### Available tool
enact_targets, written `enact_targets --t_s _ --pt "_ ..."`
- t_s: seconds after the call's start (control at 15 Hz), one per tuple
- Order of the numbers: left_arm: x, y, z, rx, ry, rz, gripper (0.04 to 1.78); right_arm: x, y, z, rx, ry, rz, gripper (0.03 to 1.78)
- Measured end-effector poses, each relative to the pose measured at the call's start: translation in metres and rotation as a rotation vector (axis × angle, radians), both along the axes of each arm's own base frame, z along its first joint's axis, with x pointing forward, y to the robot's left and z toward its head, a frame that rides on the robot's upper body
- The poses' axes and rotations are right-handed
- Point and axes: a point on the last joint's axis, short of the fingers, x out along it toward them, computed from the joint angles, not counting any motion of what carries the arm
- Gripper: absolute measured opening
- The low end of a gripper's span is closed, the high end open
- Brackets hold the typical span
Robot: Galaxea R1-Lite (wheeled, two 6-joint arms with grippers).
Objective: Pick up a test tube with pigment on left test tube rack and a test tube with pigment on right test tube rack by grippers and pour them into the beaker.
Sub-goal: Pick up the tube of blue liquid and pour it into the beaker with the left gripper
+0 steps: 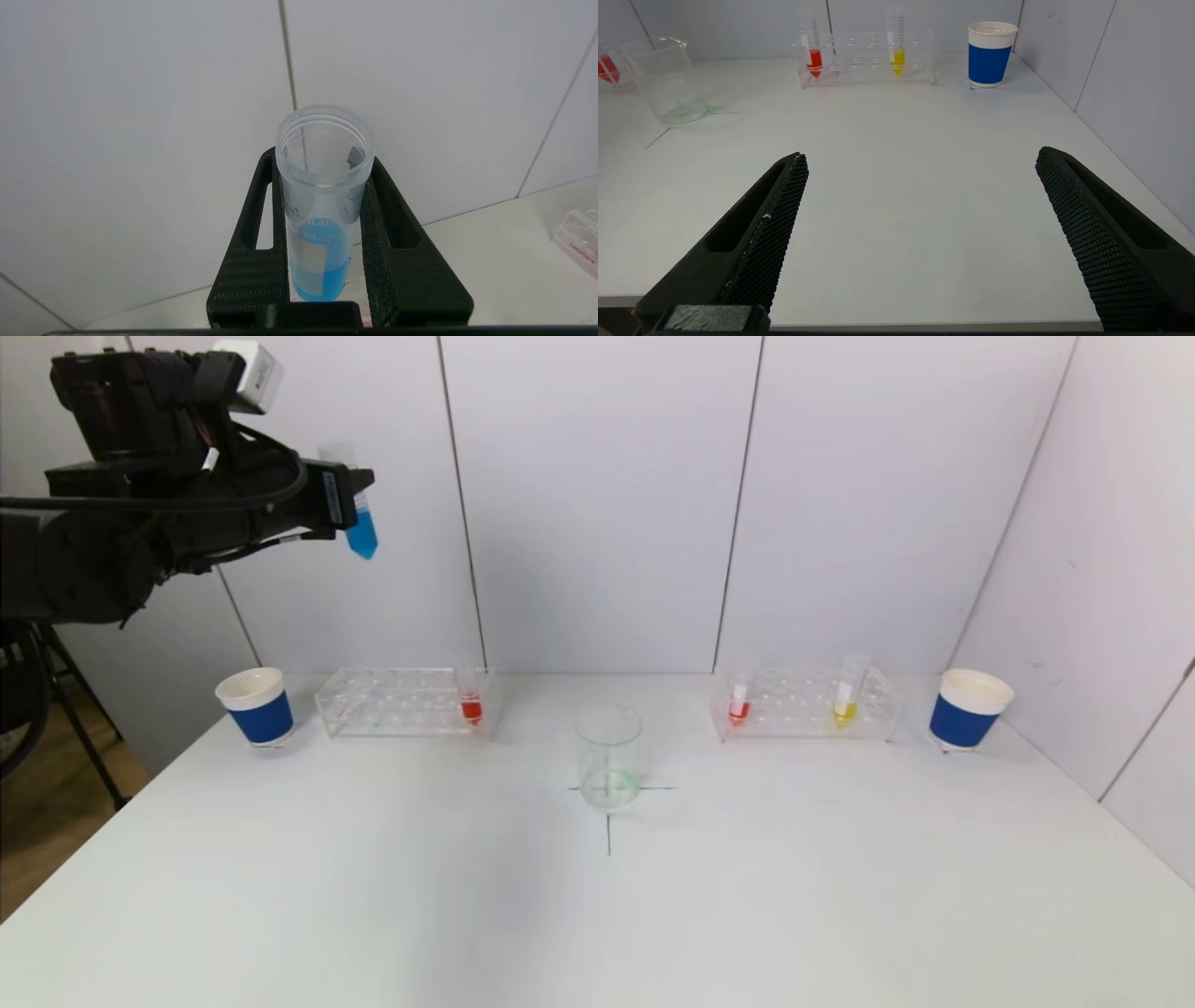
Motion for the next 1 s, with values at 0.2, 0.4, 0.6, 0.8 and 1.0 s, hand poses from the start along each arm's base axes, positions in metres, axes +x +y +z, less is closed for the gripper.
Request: enact_targets --t_s 0.2,0.4,0.6,0.8,1.0 --pt "-0.012 -0.024 0.02 0.068 -0.035 -0.151 0.46 0.0 0.0 0.0 0.0 0.0 0.0 1.77" --pt "-0.017 -0.039 0.026 0.089 -0.005 -0.353 0.46 0.0 0.0 0.0 0.0 0.0 0.0 1.77" --pt "-0.006 -0.05 0.02 0.153 0.027 -0.517 0.46 0.0 0.0 0.0 0.0 0.0 0.0 1.77" --pt "0.017 -0.062 0.003 0.262 -0.001 -0.607 0.46 0.0 0.0 0.0 0.0 0.0 0.0 1.77" --pt "0.043 -0.073 -0.016 0.346 -0.062 -0.719 0.46 0.0 0.0 0.0 0.0 0.0 0.001 1.77"
